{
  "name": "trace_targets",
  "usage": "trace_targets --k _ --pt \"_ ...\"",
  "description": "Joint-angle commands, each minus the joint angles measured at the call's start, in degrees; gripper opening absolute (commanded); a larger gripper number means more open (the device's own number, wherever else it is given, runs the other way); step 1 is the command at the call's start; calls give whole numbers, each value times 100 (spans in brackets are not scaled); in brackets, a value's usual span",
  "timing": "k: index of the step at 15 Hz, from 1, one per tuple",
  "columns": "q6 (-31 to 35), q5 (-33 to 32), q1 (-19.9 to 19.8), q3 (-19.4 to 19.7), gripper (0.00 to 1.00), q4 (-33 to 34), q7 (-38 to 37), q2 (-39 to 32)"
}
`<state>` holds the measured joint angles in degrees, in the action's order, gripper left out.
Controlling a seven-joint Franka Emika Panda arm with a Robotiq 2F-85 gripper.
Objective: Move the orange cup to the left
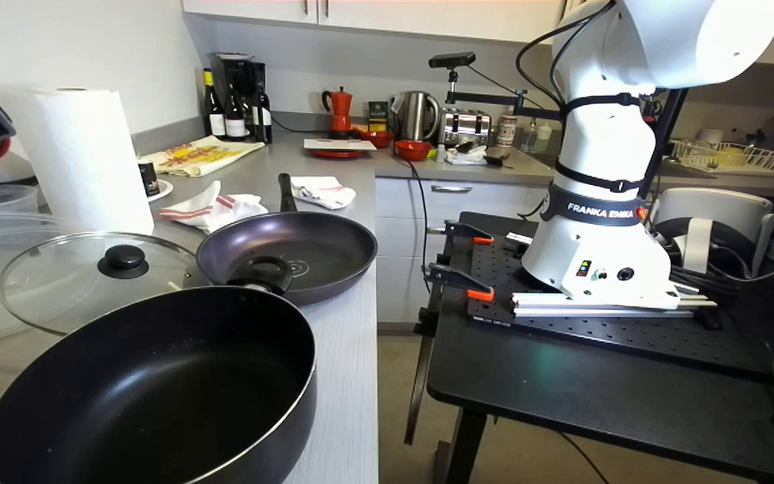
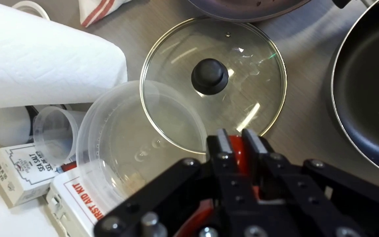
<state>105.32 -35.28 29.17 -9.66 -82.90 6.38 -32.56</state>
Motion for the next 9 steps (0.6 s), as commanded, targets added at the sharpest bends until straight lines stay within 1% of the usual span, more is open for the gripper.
trace_targets --k 1,9 --pt "-328 -256 127 -58 4 429 283 -276" --pt "-570 -403 214 -63 4 1009 767 -680"
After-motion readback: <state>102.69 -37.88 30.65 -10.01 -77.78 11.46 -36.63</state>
